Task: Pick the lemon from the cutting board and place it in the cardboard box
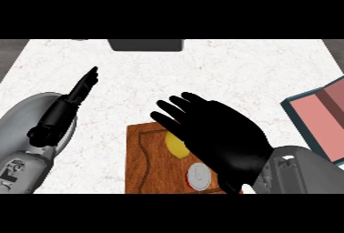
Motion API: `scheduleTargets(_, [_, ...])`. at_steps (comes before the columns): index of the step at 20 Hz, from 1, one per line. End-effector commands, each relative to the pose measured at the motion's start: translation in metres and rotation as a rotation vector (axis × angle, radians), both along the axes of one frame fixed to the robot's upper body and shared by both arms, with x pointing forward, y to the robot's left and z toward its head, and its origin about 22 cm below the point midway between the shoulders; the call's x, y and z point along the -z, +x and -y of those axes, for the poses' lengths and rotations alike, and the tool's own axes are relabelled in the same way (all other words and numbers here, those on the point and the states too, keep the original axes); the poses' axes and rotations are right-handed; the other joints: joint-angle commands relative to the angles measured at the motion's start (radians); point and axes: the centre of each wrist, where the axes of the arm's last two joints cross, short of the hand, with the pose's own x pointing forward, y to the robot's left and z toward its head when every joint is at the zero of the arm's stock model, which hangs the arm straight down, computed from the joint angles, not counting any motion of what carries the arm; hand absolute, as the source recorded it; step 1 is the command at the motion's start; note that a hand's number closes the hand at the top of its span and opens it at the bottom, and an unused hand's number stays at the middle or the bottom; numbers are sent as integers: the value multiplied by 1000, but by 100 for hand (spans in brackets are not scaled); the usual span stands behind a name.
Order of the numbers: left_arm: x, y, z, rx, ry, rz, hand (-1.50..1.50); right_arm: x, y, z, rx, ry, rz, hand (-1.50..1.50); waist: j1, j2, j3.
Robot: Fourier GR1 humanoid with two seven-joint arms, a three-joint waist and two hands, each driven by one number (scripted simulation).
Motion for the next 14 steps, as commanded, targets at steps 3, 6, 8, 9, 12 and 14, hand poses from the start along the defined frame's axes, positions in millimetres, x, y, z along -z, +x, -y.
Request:
scheduleTargets(3, [-8,8,-8,-14,0,-14,0,20,-19,-35,68,-128,-50,-150,-7,3,1])
scheduleTargets(6, [8,-16,-1,-4,0,-8,0,19,-37,-43,88,-141,-55,-150,-3,0,1])
scheduleTargets(8, [-13,-4,3,5,-3,4,0,17,-17,-64,91,-141,-86,-150,1,3,1])
scheduleTargets(9, [-4,-5,-4,-10,6,-13,0,31,-22,-58,100,-139,-87,-150,-1,3,2])
scheduleTargets(12, [6,2,5,2,1,-10,0,47,-29,-46,105,-168,-52,-150,-8,5,2])
scheduleTargets(14, [-7,-9,-1,7,10,1,0,41,-26,-63,131,-165,-13,-150,1,3,2])
